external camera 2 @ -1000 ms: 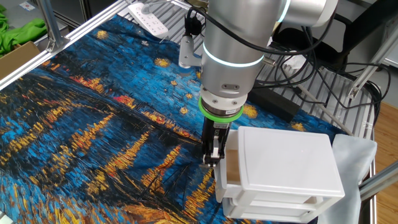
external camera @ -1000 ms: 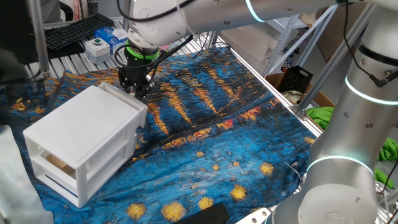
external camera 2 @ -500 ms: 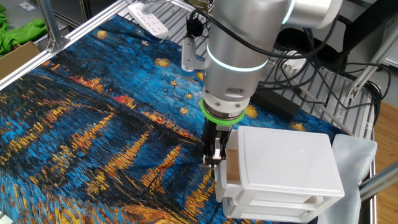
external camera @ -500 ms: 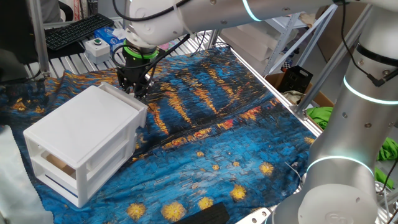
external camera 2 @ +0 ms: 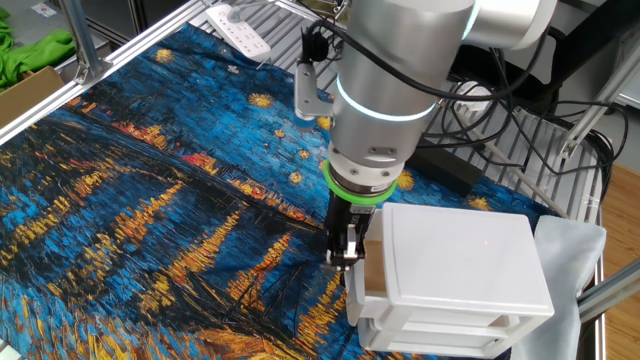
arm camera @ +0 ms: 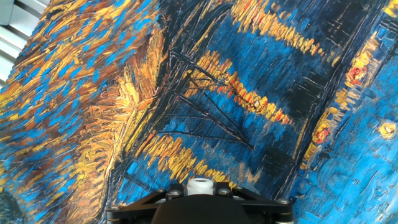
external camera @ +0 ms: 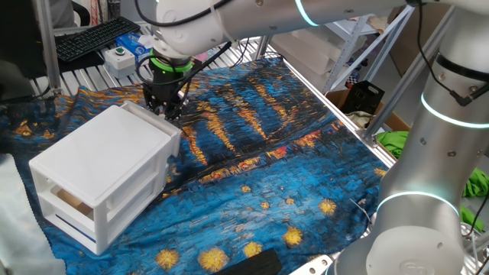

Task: Put things in the drawer

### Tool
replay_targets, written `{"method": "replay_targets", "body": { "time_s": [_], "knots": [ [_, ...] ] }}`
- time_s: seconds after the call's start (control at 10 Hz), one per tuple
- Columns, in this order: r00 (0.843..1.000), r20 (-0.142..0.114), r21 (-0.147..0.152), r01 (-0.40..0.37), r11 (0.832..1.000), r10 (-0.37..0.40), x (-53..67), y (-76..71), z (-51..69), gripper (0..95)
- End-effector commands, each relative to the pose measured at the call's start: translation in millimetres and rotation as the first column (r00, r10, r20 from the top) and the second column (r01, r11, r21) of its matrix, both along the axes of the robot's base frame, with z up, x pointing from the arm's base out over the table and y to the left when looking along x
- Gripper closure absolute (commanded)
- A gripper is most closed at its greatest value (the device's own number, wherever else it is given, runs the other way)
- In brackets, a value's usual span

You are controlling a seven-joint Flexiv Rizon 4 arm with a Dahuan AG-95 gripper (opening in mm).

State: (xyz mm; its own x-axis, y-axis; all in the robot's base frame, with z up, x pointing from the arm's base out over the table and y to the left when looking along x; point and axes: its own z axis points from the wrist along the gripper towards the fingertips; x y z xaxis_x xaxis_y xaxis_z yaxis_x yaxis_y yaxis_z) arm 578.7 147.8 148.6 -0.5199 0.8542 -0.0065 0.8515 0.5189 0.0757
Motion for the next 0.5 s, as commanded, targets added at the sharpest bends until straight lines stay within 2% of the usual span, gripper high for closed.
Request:
{"method": "replay_targets", "body": {
  "time_s": [0.1,0.5],
  "knots": [
    [1.000,-0.003,-0.004,0.002,1.000,-0.002,0.6,0.4,-0.4,95.0],
    [1.000,-0.002,-0.003,-0.002,1.000,0.002,0.5,0.6,-0.3,95.0]
  ]
}}
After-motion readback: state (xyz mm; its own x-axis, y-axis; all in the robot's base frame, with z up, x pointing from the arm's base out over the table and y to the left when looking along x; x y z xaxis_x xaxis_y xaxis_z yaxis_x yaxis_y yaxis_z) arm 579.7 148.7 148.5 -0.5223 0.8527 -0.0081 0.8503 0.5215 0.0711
